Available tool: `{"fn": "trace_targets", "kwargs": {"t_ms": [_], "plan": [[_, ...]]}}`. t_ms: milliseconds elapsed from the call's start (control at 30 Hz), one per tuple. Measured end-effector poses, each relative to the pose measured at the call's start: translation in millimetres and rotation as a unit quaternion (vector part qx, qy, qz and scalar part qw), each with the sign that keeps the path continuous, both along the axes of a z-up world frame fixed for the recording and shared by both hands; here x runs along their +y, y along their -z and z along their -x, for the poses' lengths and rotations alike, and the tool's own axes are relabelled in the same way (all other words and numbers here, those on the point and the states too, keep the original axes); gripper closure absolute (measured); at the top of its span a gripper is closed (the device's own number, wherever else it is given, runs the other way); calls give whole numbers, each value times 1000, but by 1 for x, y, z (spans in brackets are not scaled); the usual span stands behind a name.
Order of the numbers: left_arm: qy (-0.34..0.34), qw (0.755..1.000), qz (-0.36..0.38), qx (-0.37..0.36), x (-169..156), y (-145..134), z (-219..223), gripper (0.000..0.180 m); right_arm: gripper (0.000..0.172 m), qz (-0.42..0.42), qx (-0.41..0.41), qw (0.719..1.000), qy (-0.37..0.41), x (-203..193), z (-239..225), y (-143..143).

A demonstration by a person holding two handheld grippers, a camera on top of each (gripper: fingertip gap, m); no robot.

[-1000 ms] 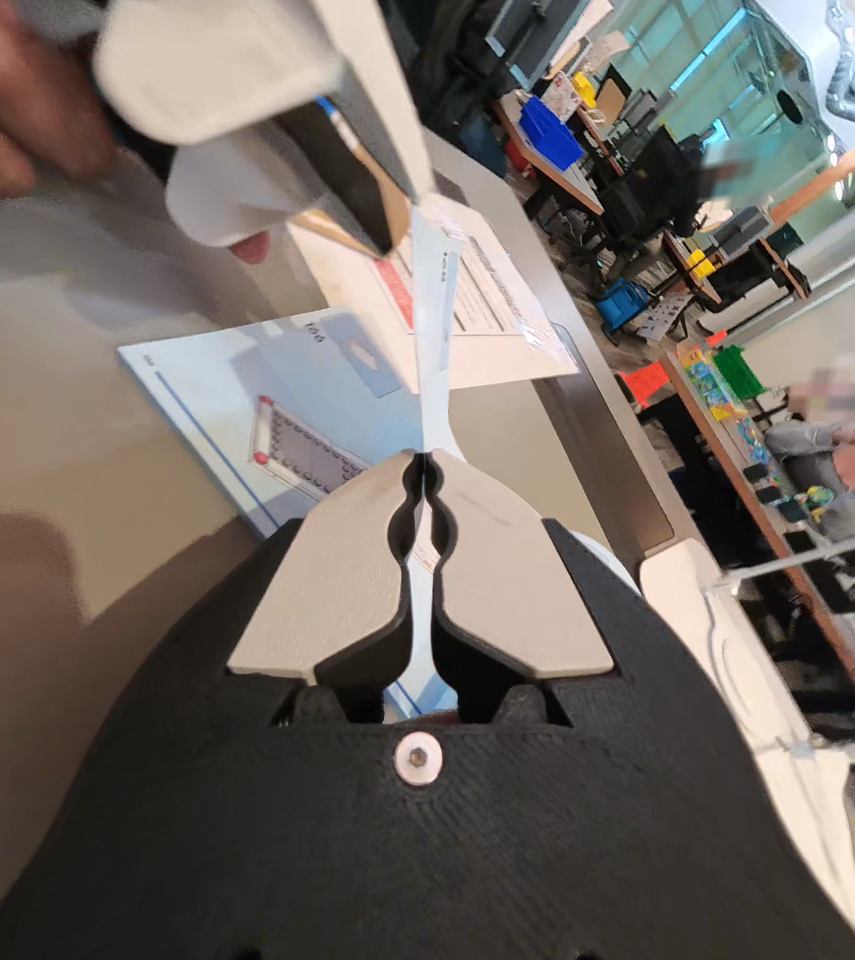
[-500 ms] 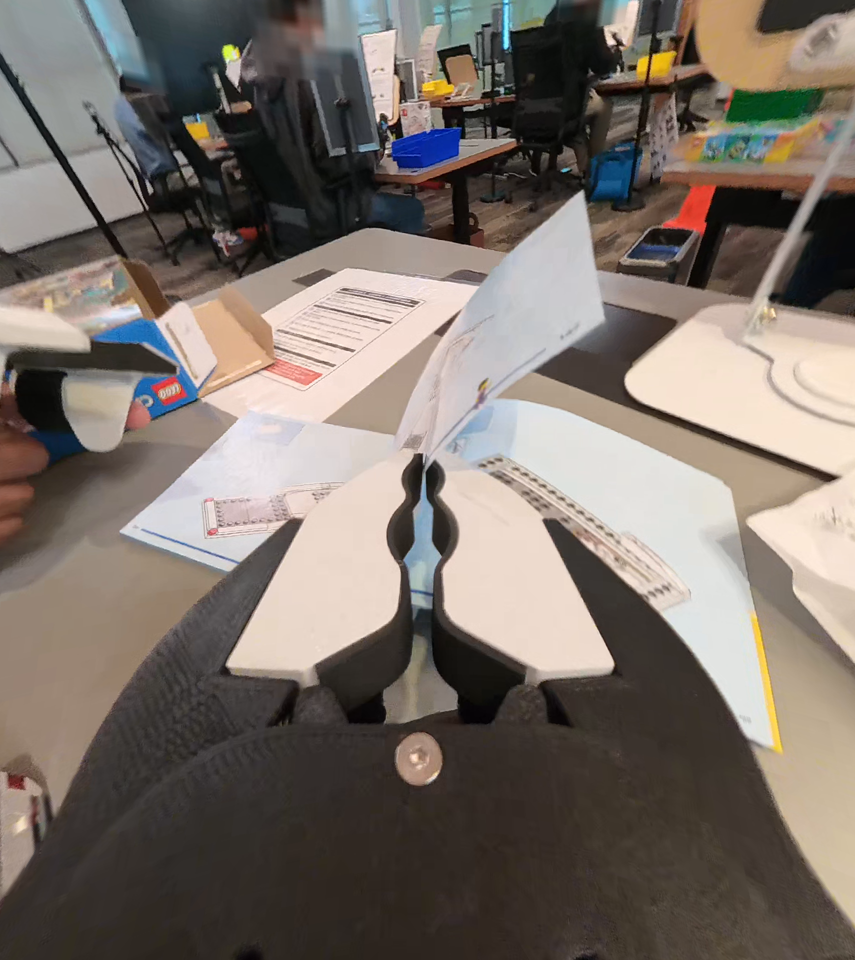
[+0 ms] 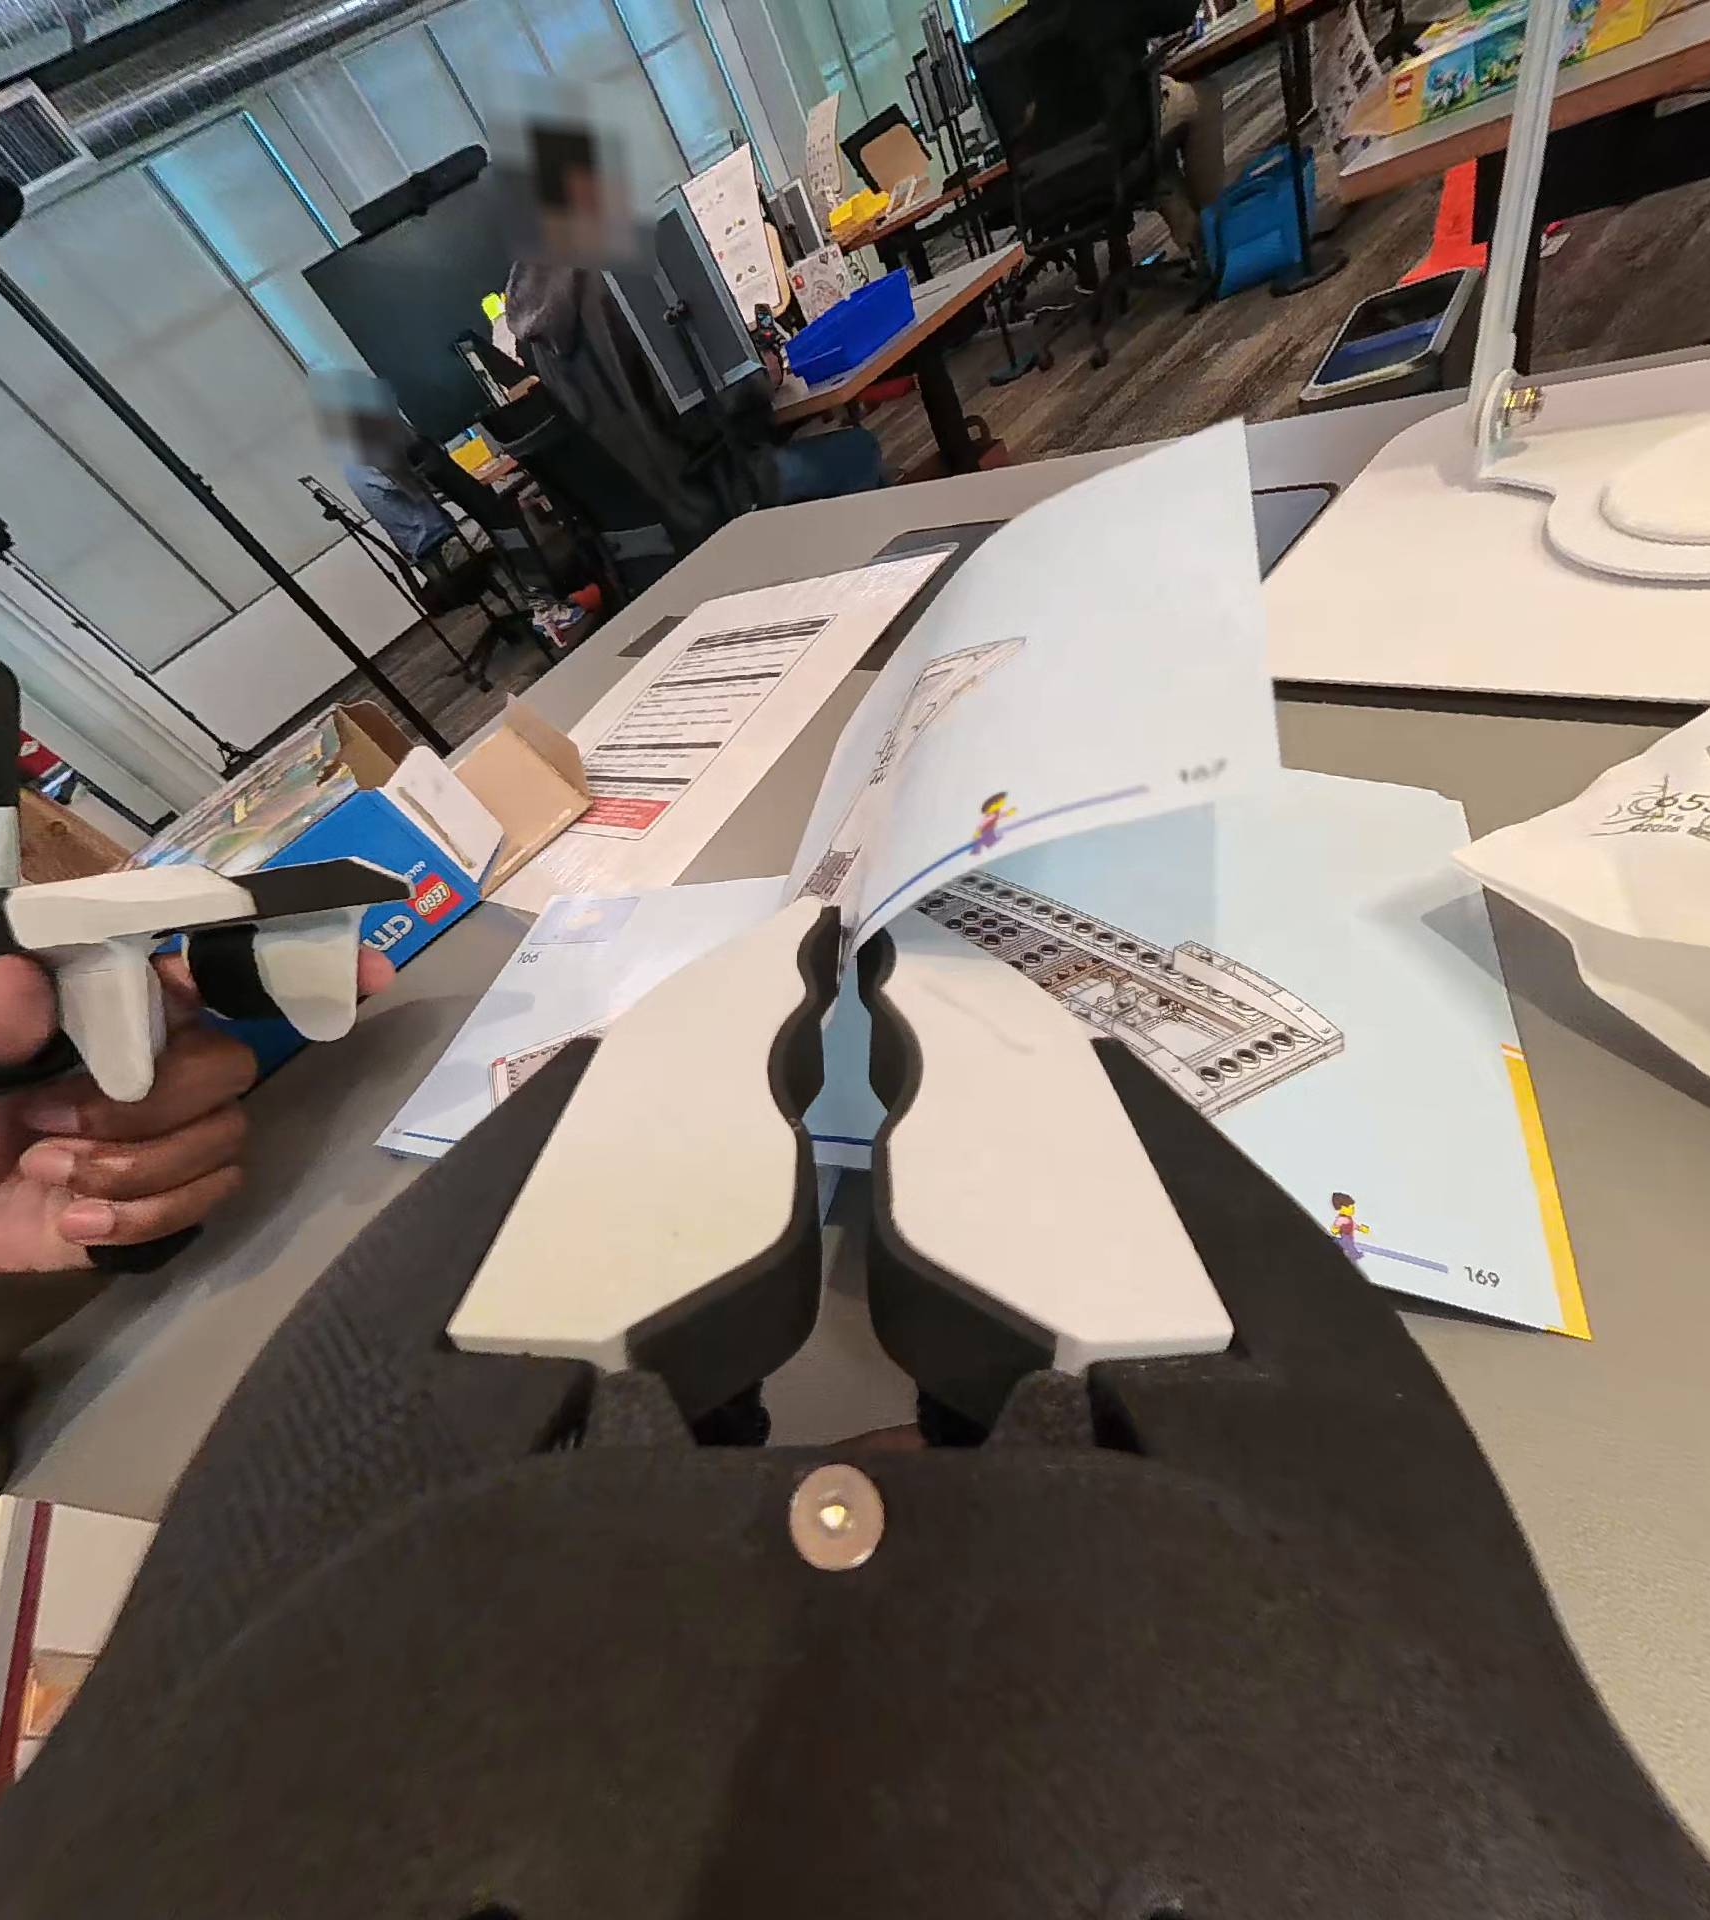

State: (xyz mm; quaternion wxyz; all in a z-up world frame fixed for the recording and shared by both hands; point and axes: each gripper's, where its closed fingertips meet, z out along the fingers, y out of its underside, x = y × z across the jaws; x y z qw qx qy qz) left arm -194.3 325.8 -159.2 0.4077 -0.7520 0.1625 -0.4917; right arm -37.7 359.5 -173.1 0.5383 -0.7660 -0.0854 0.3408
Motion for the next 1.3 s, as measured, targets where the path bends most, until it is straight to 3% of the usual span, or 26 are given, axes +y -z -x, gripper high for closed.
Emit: {"fn": "trace_targets", "kwargs": {"t_ms": [167,333,700,867,1033,1167,1300], "plan": [[-8,1000,-7,25,2,4,2,132,168,-11,-20,1000,18,1,-6,-1],[-41,994,-17,96,9,15,13,131,161,4,-46,998,46,1,-24,5],[-93,962,-7,257,19,46,46,121,143,32,-112,989,95,-21,-61,14],[-92,953,-22,288,19,50,48,119,141,-77,-278,952,102,-47,-52,8],[-89,934,-23,344,18,61,55,115,141,-177,-386,904,53,-66,-15,8],[-86,932,-10,351,18,69,55,113,140,-237,-438,867,18,-73,8,11],[-84,939,-3,334,19,71,51,112,139,-269,-438,857,-35,-81,26,13]]}}
